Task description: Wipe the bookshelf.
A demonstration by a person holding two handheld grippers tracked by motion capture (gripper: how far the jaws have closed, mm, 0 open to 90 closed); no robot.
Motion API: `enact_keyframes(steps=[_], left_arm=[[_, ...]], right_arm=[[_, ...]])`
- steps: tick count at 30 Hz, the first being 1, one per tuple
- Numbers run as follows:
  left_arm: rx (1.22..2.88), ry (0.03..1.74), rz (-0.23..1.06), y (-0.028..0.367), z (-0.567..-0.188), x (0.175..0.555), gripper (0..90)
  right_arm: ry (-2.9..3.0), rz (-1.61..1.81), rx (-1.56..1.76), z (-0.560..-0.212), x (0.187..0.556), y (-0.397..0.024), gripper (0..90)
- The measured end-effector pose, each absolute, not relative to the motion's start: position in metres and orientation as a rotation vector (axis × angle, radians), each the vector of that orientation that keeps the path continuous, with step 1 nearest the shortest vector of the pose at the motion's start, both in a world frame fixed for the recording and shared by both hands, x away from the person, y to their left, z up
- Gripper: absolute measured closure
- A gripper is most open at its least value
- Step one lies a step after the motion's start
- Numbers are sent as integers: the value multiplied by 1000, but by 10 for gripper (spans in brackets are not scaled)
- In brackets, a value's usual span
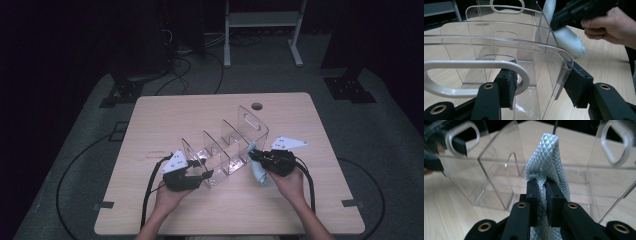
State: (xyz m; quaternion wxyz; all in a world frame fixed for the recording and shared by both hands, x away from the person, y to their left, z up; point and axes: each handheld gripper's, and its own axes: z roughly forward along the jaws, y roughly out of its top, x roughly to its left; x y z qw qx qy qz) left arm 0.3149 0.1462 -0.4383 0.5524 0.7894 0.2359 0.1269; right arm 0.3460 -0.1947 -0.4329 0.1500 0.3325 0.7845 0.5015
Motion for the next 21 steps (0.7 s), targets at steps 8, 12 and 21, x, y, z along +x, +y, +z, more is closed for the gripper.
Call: enact_keyframes(steps=[8, 12, 21], left_arm=[[1869, 560, 300, 146, -438, 314, 467], [1866, 560, 299, 146, -438, 314, 467], [1872, 557, 298, 145, -438, 314, 467]], right_arm=[[2386, 1305, 1062, -477, 363, -191, 819], [2332, 1381, 1032, -460, 356, -192, 818], [2398, 1280, 1053, -486, 363, -184, 819]])
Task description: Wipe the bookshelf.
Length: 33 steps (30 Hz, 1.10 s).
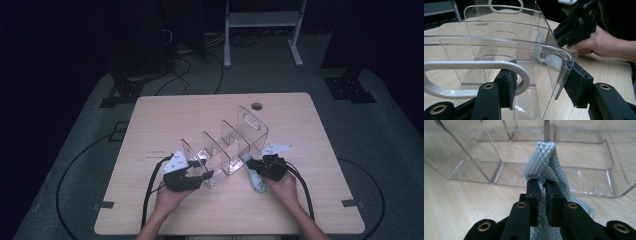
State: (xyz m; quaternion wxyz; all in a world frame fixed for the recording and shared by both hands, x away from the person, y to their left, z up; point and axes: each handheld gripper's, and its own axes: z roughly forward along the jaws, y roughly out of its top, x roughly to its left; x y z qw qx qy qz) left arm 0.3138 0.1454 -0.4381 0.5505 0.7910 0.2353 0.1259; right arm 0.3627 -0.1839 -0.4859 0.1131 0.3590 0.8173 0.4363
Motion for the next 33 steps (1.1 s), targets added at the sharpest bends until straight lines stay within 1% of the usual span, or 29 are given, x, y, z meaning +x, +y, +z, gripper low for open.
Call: enact_keyframes(steps=[2, 6, 8, 12, 14, 18, 20, 24, 26, 30, 33], left_arm=[[1872, 556, 299, 145, -438, 314, 467], [1871, 558, 299, 145, -438, 314, 467], [1872, 559, 299, 145, -438, 313, 467], [1873, 560, 300, 145, -438, 313, 467], [1872, 559, 300, 145, -438, 313, 467], [1868, 559, 298, 145, -438, 314, 467], [1870, 559, 298, 145, -438, 314, 467], [1872, 560, 298, 145, -438, 314, 467], [1872, 558, 298, 145, -438, 314, 467], [1869, 559, 298, 145, -438, 314, 467], [1874, 559, 302, 145, -438, 313, 467]], right_arm=[[2395, 1277, 1043, -483, 361, -183, 819], [2329, 1359, 1004, -462, 355, -186, 819], [2337, 1356, 1013, -467, 356, -186, 819], [2425, 1270, 1070, -492, 363, -182, 818], [2409, 1288, 1072, -486, 362, -183, 818], [2326, 1385, 1032, -463, 355, -188, 819], [2331, 1372, 1034, -466, 355, -187, 819], [2417, 1281, 1079, -492, 363, -181, 818], [2413, 1295, 1083, -489, 363, -181, 819], [2347, 1357, 1033, -467, 356, -184, 818], [2354, 1347, 1042, -473, 357, -183, 818]])
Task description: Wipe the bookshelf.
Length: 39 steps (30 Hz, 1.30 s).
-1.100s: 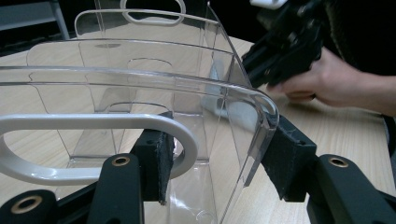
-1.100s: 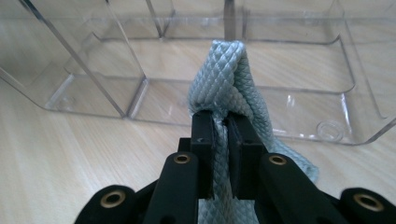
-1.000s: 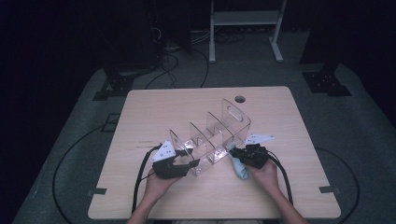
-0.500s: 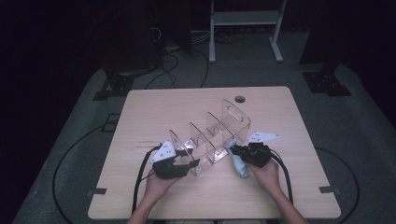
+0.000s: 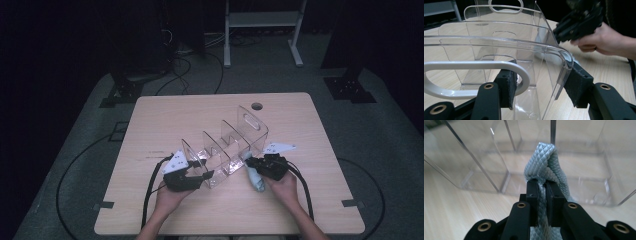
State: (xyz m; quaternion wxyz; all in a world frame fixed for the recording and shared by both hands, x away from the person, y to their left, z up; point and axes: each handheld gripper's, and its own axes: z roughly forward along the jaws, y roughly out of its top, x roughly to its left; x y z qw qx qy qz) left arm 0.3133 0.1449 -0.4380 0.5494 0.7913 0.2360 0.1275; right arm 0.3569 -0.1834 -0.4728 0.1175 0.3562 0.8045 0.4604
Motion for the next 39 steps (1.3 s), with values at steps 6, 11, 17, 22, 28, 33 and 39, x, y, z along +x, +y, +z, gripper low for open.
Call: enact_keyframes(steps=[6, 11, 17, 22, 28, 33, 39], left_arm=[[1873, 561, 304, 145, -438, 313, 466], [1866, 566, 298, 145, -437, 314, 467], [1869, 566, 300, 145, -438, 313, 467], [1870, 565, 302, 144, -438, 313, 467], [1873, 562, 301, 144, -438, 313, 467], [1871, 565, 301, 144, -438, 313, 467], [1872, 565, 305, 143, -438, 313, 467]], right_arm=[[2399, 1300, 1070, -485, 359, -181, 817], [2353, 1428, 997, -457, 337, -181, 819], [2355, 1516, 815, -424, 316, -154, 819], [2405, 1449, 807, -441, 319, -138, 820], [2511, 1354, 888, -476, 325, -132, 819], [2407, 1439, 822, -446, 316, -137, 819], [2491, 1336, 889, -477, 326, -131, 819]])
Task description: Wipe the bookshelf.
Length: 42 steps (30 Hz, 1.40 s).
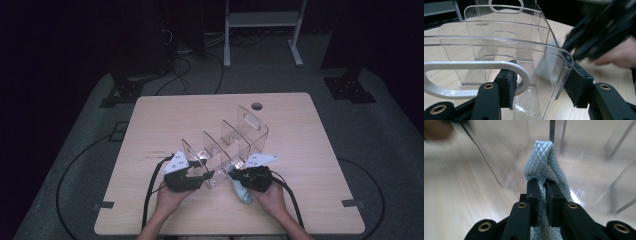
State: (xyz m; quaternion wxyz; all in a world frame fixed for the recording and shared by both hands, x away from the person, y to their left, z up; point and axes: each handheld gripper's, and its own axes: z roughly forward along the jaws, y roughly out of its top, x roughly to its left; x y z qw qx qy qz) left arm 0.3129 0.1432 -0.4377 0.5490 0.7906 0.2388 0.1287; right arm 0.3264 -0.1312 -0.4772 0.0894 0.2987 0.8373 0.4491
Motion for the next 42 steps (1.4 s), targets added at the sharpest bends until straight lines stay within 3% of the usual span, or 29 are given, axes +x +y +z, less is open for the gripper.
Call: enact_keyframes(steps=[3, 7, 9, 16, 22, 28, 36, 42], left_arm=[[1874, 563, 304, 143, -438, 313, 467], [1869, 566, 302, 143, -438, 313, 467], [1873, 563, 303, 143, -438, 314, 467], [1879, 562, 305, 143, -437, 313, 467], [1878, 561, 305, 143, -438, 313, 467], [1881, 561, 305, 143, -437, 313, 467], [1877, 564, 304, 143, -437, 313, 467], [1883, 561, 304, 143, -437, 313, 467]], right_arm=[[2537, 1316, 935, -493, 331, -129, 818], [2428, 1397, 852, -458, 321, -134, 818], [2427, 1393, 847, -456, 321, -134, 819], [2543, 1334, 954, -493, 332, -129, 818], [2445, 1418, 878, -461, 324, -134, 819], [2546, 1321, 949, -493, 331, -129, 818], [2410, 1442, 841, -452, 317, -135, 821], [2505, 1346, 910, -487, 327, -129, 820]])
